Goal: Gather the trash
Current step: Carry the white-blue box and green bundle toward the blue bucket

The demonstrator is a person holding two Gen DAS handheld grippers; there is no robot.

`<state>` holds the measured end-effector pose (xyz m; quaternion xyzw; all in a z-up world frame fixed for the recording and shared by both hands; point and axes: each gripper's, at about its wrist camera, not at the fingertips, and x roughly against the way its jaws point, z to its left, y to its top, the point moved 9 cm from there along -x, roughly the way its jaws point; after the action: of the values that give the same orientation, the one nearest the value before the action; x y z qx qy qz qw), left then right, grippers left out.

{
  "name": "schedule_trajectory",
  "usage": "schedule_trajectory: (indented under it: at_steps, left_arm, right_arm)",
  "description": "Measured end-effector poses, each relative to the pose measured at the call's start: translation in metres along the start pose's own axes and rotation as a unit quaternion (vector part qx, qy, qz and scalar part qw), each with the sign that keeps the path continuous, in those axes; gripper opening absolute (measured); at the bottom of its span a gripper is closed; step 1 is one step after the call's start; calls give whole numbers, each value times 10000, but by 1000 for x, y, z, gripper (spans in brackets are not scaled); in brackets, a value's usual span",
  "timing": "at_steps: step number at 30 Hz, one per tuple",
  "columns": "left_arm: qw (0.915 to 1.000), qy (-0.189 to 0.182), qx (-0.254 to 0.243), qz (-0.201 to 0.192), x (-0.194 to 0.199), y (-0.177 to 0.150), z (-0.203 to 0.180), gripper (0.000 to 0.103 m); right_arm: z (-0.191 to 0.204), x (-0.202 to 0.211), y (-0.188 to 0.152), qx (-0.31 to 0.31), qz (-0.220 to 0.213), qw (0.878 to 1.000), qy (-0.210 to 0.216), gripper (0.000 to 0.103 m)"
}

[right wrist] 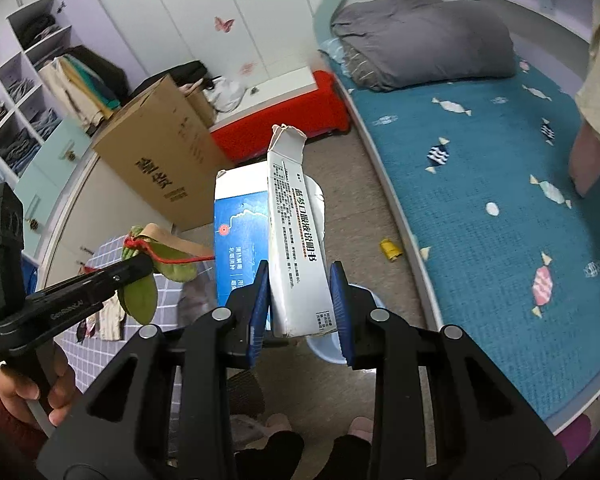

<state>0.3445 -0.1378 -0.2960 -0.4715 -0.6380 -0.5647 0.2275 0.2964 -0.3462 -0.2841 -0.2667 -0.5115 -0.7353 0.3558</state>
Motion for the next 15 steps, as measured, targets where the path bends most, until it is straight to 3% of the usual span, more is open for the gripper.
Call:
schedule_trajectory:
  at_steps: [5, 8, 15]
  left_arm:
    - [9999, -21, -62, 84, -23, 11, -22, 19]
    - [9998, 101, 82, 165, -33, 13, -17, 54]
    - [9994, 245, 207, 152, -28, 10, -8, 60]
  right_arm:
    - [-21, -4, 9, -84, -55, 9999, -22, 30]
    - [-28, -9, 10, -119, -17, 9999, -18, 30]
    - [-28, -22, 11, -76, 110, 9999, 60, 30]
